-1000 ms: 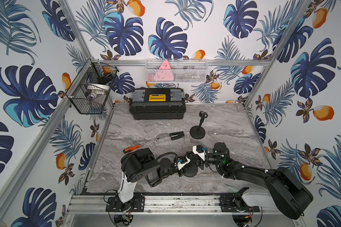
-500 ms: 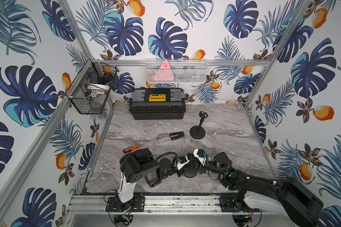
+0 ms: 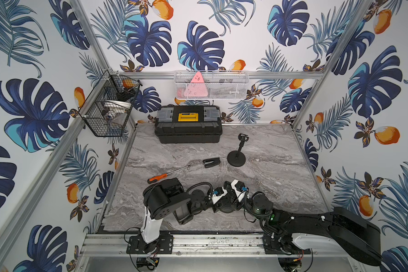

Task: Assemble a microphone stand
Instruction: Screw the microphone stand pole into the microphone stand base.

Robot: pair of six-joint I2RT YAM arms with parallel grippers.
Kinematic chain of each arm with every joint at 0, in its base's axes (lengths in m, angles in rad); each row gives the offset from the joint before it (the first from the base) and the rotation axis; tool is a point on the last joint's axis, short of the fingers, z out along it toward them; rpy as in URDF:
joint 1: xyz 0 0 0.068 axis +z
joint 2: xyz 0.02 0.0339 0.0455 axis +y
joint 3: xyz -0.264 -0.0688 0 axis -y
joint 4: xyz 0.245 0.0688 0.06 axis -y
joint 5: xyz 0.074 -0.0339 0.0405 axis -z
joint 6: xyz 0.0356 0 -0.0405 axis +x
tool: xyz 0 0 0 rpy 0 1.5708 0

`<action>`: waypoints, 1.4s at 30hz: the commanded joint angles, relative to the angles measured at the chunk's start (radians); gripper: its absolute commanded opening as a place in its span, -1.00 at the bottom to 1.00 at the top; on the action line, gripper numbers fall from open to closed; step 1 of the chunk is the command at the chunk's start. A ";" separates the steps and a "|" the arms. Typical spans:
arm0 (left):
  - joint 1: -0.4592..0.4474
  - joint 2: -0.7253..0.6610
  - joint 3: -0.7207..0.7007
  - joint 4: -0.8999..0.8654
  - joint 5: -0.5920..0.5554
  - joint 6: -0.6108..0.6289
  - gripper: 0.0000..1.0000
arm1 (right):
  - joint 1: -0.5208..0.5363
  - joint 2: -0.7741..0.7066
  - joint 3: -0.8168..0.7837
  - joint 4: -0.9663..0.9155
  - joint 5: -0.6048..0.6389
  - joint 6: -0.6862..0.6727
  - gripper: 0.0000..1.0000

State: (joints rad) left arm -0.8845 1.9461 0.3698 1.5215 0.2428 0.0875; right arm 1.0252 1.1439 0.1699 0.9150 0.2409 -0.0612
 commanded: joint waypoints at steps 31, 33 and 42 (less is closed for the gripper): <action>0.067 -0.012 -0.012 0.016 0.043 -0.006 -0.26 | -0.505 0.133 0.230 -0.358 -0.999 -0.119 0.33; 0.067 -0.009 -0.011 0.016 0.051 -0.006 -0.26 | -0.504 0.154 0.226 -0.313 -1.010 -0.121 0.32; 0.067 0.010 0.008 0.008 0.092 -0.014 -0.24 | -0.501 0.210 0.263 -0.309 -1.075 -0.153 0.01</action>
State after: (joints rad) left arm -0.8188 1.9526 0.3698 1.5005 0.3031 0.0769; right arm 0.5217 1.3468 0.4290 0.5690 -0.7853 -0.1928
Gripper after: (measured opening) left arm 0.380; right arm 0.516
